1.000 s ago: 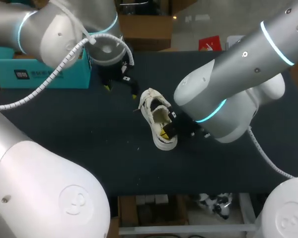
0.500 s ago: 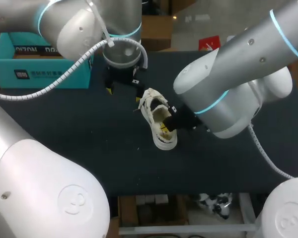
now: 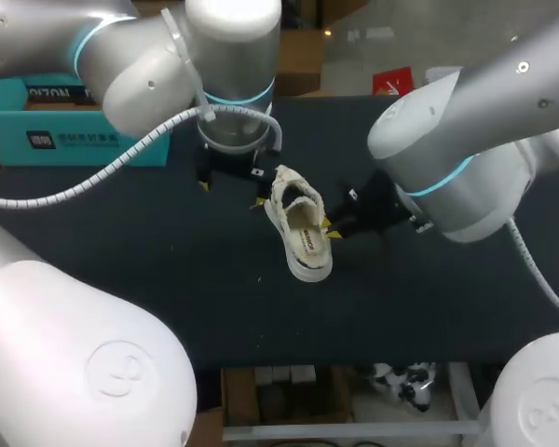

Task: Open the shoe tongue, take the insole out of the shoe, put the insole back into the shoe, and pack the shoe into the shoebox

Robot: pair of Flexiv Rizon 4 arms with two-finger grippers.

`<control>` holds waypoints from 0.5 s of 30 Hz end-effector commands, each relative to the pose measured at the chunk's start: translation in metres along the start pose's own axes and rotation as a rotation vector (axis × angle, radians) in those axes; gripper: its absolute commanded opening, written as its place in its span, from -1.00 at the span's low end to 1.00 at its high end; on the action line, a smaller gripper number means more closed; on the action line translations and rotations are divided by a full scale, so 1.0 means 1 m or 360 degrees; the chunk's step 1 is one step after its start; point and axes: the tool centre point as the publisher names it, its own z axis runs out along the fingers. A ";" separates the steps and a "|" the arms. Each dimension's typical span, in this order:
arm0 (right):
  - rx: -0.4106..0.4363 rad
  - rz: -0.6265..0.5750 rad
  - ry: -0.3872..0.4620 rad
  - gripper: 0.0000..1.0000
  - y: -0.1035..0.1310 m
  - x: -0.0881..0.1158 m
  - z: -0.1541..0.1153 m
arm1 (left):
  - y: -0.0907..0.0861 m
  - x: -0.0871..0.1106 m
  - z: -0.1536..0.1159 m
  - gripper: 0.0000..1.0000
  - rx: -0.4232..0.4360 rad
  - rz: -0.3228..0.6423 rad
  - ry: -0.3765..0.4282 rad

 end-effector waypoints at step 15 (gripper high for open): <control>0.0164 -0.0153 -0.0129 1.00 0.023 -0.005 -0.055 | 0.002 0.027 0.009 1.00 -0.0052 0.0016 0.0039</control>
